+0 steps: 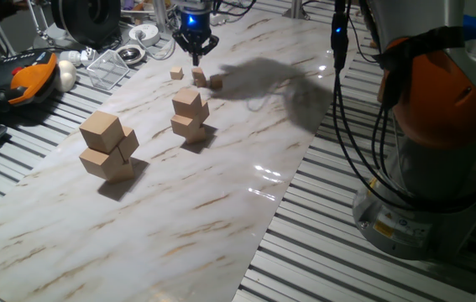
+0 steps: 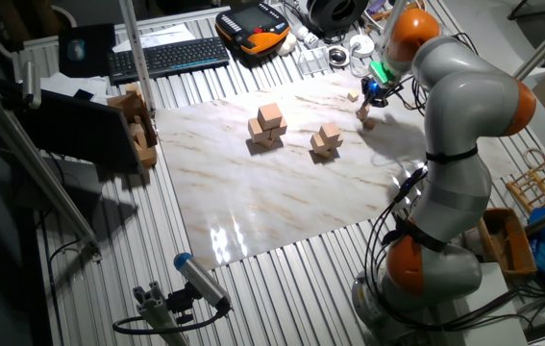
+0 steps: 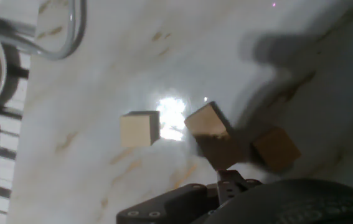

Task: Stack the blocks into a cross shape

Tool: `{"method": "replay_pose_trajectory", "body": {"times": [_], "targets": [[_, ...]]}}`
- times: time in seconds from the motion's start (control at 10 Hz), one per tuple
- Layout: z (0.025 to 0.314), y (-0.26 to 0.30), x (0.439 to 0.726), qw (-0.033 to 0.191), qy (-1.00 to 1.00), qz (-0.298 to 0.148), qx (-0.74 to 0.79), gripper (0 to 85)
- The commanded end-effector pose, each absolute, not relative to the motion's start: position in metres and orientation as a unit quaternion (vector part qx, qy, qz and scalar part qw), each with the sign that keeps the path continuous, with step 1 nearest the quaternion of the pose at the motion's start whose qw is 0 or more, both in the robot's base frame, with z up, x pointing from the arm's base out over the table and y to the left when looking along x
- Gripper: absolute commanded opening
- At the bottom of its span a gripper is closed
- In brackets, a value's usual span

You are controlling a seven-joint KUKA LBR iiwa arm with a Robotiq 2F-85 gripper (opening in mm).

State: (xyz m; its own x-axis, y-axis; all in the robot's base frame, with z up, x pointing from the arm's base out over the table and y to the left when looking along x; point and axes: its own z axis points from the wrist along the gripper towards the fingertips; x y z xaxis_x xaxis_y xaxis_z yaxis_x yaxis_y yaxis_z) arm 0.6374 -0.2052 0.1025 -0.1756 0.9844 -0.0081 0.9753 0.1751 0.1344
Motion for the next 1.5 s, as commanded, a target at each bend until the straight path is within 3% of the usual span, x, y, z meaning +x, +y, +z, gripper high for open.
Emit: {"method": "replay_pose_trajectory", "body": {"times": [0.0, 0.9, 1.4], "targets": [[0.1021, -0.2067, 0.6391, 0.055, 0.594, 0.039, 0.802, 0.0], [0.1016, -0.2107, 0.6377, 0.046, 0.591, 0.039, 0.805, 0.0], [0.1008, -0.2118, 0.6365, 0.013, 0.604, 0.034, 0.796, 0.0]]}}
